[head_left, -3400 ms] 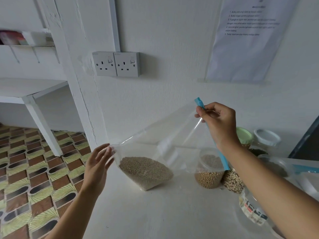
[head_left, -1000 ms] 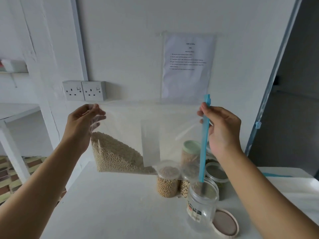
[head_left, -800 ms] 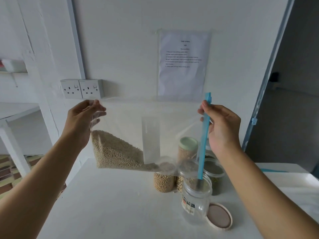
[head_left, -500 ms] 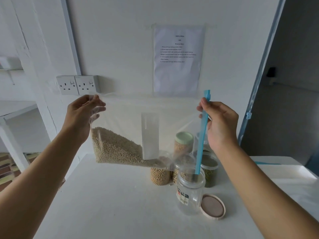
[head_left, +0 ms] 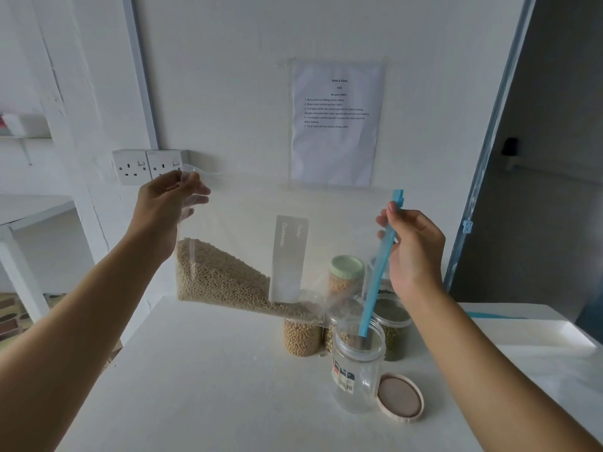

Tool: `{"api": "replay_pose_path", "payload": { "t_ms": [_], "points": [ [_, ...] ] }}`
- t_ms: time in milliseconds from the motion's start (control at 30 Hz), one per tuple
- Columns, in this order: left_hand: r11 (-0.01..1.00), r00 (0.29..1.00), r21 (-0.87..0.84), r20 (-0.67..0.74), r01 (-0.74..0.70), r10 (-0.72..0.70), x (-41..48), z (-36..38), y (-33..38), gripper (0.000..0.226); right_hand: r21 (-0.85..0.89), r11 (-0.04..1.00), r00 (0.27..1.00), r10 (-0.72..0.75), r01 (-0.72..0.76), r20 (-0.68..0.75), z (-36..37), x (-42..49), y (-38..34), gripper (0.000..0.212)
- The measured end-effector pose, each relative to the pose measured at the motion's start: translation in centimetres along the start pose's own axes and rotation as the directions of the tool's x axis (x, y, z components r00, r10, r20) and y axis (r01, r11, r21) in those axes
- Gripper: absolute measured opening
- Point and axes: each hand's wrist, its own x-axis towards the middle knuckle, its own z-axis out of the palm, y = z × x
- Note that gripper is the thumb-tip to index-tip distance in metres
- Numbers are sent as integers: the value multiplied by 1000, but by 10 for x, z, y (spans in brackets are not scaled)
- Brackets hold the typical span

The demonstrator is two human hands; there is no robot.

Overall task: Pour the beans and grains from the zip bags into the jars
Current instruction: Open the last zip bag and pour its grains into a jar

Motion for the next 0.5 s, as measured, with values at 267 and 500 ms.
{"api": "replay_pose_path", "payload": {
  "t_ms": [267,500],
  "points": [
    [1000,1000,10,14,-8,8,5,4,13,23,7,1000,1000,-21,21,-9,-2,0,-3,10],
    [1000,1000,20,21,-19,18,8,11,20,23,46,999,1000,1,1,-29,-4,2,-4,10]
  ]
}}
